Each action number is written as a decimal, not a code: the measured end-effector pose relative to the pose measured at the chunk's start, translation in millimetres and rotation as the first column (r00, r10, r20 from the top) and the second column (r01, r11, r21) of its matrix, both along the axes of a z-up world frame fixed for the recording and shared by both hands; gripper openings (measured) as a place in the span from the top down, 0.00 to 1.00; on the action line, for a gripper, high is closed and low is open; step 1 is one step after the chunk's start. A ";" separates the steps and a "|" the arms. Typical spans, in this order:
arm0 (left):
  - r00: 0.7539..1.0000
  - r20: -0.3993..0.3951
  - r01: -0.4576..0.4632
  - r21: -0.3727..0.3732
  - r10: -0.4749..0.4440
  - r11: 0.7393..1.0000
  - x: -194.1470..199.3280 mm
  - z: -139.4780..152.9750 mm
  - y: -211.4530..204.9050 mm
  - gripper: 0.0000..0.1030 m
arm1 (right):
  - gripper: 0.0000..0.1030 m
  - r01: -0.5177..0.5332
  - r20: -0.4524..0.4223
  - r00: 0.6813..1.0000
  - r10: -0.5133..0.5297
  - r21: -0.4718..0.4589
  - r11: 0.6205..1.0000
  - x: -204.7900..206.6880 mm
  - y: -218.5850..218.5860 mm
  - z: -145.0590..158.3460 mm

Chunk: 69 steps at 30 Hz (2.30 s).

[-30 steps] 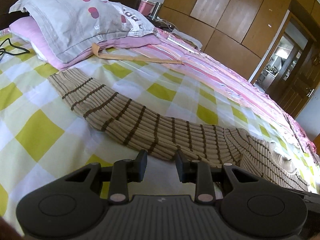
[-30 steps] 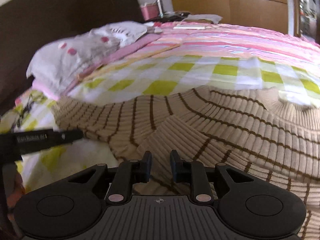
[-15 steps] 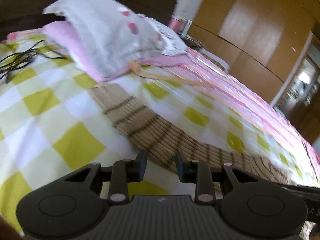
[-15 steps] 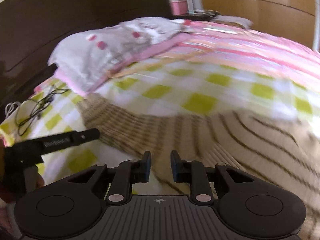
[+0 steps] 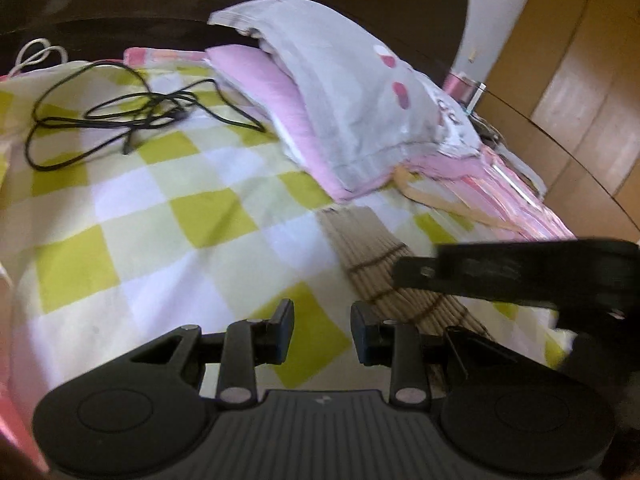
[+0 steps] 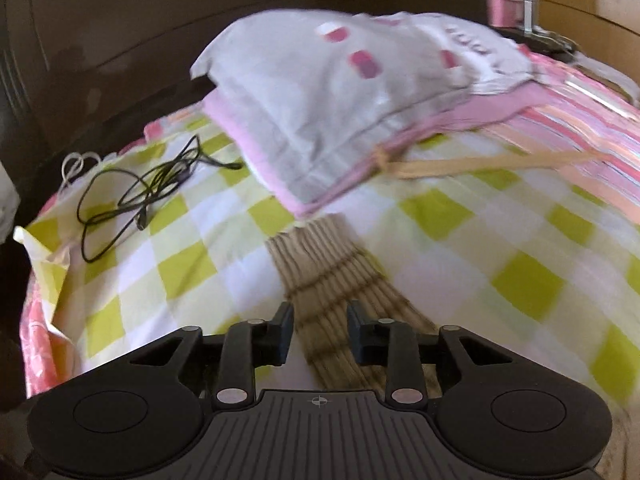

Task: Fold small clothes

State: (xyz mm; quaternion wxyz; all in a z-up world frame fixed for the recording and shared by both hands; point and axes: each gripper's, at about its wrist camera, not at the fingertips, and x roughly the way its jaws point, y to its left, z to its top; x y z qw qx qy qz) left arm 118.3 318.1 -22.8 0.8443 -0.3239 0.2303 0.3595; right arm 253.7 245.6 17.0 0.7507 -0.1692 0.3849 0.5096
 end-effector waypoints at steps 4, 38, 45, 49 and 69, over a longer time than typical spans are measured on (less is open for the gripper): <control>0.999 0.003 -0.043 -0.013 0.043 0.999 -6.6 -1.1 6.1 0.65 | 0.69 -0.036 -0.015 0.999 0.036 -0.031 0.999 3.0 32.4 -11.8; 0.998 0.054 0.040 -0.016 -0.040 0.999 1.2 0.8 -12.0 0.58 | 0.98 0.184 -0.034 0.983 -0.182 0.089 0.979 33.1 -3.3 35.5; 0.987 0.053 0.146 0.054 -0.148 0.988 17.3 3.4 -34.4 0.55 | 0.98 0.334 -0.088 0.942 -0.322 0.198 0.922 52.4 -83.1 71.6; 0.980 0.051 0.190 0.075 -0.194 0.979 23.5 2.7 -43.2 0.54 | 0.98 0.389 -0.106 0.921 -0.374 0.241 0.889 54.9 -125.3 84.9; 0.879 0.014 0.471 0.137 -0.477 0.871 44.5 1.7 -100.6 0.53 | 0.98 0.710 -0.150 0.691 -0.707 0.324 0.625 12.7 -379.3 93.9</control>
